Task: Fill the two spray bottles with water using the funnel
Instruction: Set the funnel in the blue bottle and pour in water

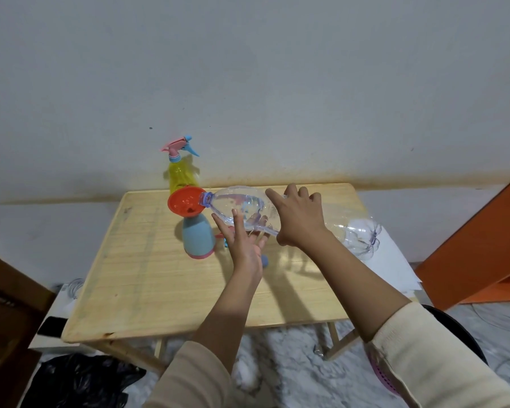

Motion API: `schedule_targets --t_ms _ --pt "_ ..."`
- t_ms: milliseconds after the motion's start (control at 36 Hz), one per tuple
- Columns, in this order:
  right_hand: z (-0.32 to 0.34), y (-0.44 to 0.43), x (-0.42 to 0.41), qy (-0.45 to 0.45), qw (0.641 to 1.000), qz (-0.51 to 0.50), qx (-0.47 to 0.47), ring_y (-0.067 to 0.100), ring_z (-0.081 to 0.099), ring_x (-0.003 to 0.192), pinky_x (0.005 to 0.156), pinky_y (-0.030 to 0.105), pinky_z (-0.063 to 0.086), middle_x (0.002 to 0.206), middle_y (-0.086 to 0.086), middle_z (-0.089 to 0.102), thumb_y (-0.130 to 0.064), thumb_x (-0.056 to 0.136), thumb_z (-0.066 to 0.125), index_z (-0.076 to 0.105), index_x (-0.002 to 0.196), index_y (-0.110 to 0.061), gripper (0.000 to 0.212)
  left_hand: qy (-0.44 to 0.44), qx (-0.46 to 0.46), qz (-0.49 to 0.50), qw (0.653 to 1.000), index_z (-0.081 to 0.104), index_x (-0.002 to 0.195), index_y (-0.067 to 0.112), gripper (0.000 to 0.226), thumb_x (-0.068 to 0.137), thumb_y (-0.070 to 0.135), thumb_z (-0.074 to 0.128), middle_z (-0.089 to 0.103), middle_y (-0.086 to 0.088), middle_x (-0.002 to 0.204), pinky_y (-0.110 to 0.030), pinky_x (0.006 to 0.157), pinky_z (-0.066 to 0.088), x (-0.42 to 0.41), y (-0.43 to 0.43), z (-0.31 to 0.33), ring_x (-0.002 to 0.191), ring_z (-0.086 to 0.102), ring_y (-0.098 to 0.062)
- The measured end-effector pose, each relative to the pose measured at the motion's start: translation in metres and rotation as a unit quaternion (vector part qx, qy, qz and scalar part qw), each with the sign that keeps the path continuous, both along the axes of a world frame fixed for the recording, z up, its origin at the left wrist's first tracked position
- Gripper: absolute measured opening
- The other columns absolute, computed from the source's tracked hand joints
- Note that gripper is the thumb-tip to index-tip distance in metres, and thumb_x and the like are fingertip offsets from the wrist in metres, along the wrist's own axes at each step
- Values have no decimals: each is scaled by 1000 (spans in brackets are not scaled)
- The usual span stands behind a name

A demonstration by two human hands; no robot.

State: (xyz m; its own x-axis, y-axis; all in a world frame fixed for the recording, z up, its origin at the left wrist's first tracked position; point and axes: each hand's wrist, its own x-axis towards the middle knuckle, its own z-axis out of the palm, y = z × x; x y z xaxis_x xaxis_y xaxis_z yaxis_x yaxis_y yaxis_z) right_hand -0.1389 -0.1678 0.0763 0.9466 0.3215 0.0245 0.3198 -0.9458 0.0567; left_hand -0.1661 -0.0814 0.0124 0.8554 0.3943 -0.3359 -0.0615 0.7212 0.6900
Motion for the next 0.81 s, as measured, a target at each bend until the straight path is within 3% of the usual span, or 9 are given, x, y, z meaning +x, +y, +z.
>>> schedule_targets --t_ms 222,306,444,500,556,611,667,750,806 --pt "-18 -6 0 20 996 -22 85 29 43 108 88 38 33 122 6 41 -20 62 73 28 136 -31 88 -9 89 -13 996 12 145 51 65 96 36 52 41 2 145 -46 93 45 1 6 2 119 57 -28" --pt "-25 -10 1 18 991 -33 131 27 43 107 86 37 33 121 5 41 -20 60 74 27 137 -32 91 -15 130 -26 991 12 143 53 66 94 36 54 51 7 131 -41 90 49 3 7 5 100 67 -18" --pt "-38 -25 2 17 972 -55 228 26 43 107 87 37 33 123 5 39 -23 56 76 26 139 -34 98 -32 215 -51 975 11 145 49 69 95 29 54 57 23 100 -35 86 51 9 -1 13 88 64 1" --pt "-42 -33 3 12 961 -62 269 26 43 109 89 39 34 124 5 40 -24 56 77 25 140 -35 99 -44 250 -66 965 11 143 52 70 94 31 57 59 11 114 -27 78 52 13 -6 15 95 63 0" --pt "-45 -42 5 10 949 -70 308 26 43 111 91 39 36 125 5 40 -23 57 77 24 142 -34 101 -52 280 -80 955 15 133 66 70 88 40 63 51 -3 136 -24 75 54 17 -13 25 109 61 -14" --pt "-48 -51 8 8 933 -74 352 26 44 112 93 41 41 125 5 41 -22 57 78 23 144 -31 103 -65 312 -91 944 18 122 77 71 76 54 67 40 -9 147 -36 87 55 22 -23 31 117 57 -23" --pt "-51 -60 12 4 913 -78 399 25 46 114 93 44 44 124 6 43 -21 57 79 23 145 -29 105 -90 348 -105 927 18 123 77 74 72 56 67 38 -12 148 -46 98 48 30 -32 35 118 54 -29" --pt "-59 -71 22 -13 896 -95 434 23 45 120 96 43 44 130 6 46 -23 56 82 23 146 -24 108 -125 385 -124 906 17 135 63 77 85 34 68 39 -1 147 -27 98 45 41 -46 41 120 51 -21" --pt "-64 -76 29 -28 885 -107 452 22 44 124 100 37 41 135 4 46 -28 55 86 23 146 -22 111 -130 417 -138 889 16 139 56 79 87 27 68 43 -2 144 -14 90 43 50 -55 38 116 52 -18"
